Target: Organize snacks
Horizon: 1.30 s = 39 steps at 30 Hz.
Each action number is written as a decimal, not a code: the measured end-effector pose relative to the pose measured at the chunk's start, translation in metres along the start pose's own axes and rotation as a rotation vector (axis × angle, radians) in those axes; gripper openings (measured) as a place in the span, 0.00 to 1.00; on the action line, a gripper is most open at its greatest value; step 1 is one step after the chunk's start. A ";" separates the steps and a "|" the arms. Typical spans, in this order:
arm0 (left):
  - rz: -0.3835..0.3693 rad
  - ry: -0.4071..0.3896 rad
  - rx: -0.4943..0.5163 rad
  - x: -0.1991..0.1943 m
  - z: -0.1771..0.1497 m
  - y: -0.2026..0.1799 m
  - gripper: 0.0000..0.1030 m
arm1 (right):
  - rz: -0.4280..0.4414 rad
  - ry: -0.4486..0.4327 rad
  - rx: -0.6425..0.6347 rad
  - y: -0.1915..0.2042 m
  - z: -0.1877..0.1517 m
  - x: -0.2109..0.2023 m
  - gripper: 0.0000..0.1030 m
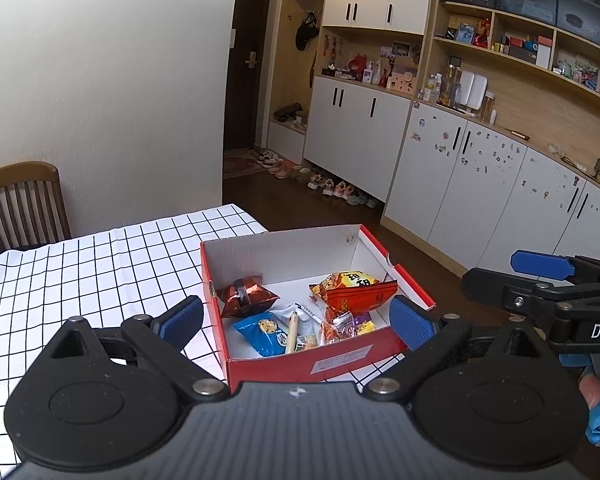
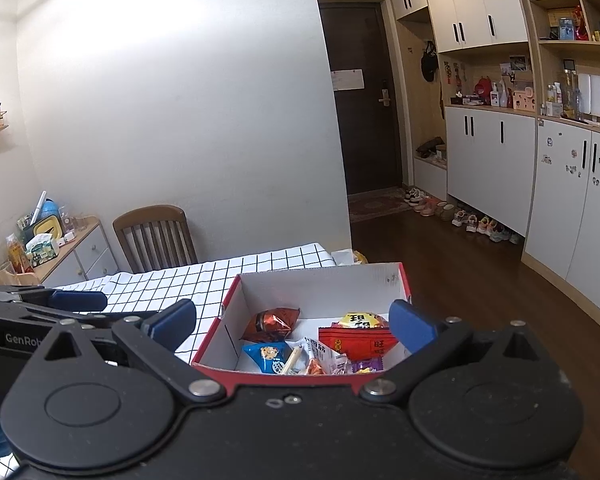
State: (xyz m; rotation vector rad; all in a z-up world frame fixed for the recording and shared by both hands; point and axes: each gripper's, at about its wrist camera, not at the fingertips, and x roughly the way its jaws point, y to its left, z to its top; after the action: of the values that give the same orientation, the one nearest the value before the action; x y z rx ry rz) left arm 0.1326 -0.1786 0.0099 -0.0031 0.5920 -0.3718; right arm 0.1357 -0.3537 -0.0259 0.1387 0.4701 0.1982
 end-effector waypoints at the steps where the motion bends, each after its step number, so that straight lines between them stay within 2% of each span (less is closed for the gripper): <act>1: -0.001 0.001 0.000 0.000 0.000 0.000 0.97 | 0.000 0.000 0.002 0.000 0.000 0.000 1.00; 39: 0.001 0.015 -0.007 0.005 -0.002 0.001 0.97 | -0.003 0.018 0.017 0.000 -0.005 0.004 1.00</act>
State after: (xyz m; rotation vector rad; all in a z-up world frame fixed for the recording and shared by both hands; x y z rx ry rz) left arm 0.1358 -0.1790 0.0050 -0.0070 0.6081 -0.3689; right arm 0.1366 -0.3522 -0.0323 0.1535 0.4897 0.1928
